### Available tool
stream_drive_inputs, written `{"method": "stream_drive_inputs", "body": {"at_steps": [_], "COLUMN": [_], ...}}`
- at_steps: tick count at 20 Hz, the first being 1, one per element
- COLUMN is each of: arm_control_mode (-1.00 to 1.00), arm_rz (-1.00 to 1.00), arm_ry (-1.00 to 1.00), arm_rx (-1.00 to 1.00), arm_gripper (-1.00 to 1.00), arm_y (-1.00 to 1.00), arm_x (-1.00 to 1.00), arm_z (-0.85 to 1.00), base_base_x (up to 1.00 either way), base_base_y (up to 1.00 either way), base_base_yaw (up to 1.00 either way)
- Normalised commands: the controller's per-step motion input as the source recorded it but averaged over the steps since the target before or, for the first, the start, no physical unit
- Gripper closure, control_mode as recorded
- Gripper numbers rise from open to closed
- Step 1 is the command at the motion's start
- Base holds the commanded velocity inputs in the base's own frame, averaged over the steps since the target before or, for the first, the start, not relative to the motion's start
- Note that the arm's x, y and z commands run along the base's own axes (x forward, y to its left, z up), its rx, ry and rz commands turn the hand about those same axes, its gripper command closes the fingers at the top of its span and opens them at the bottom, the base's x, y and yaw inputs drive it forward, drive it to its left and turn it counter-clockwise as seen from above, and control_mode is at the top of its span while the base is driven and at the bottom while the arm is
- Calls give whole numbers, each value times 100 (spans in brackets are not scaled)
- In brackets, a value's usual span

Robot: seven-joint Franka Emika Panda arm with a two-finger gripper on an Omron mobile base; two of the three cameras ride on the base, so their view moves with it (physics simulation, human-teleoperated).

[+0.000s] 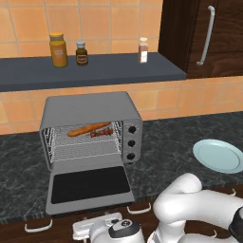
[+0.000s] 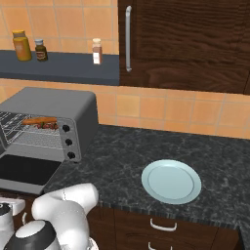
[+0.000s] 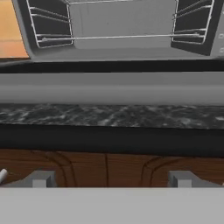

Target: Pick up the kebab skewer and baguette bread, and place them inside the toaster oven. Close the toaster oven door and start by setting the timer.

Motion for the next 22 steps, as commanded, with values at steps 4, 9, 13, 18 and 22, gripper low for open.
{"method": "stream_drive_inputs", "body": {"at_steps": [4,9,13,18,22], "arm_control_mode": [-100,-100,-100,-100,-100], "arm_rz": [0,0,0,0,0], "arm_ry": [0,0,-2,0,0], "arm_rx": [1,5,4,4,5], "arm_gripper": [-100,-100,-100,-100,-100], "arm_y": [0,0,0,-2,-6], "arm_x": [26,30,7,34,54], "arm_z": [-1,8,32,24,17], "base_base_x": [0,0,0,0,0], "base_base_y": [0,0,0,0,0], "base_base_yaw": [0,0,0,0,0]}}
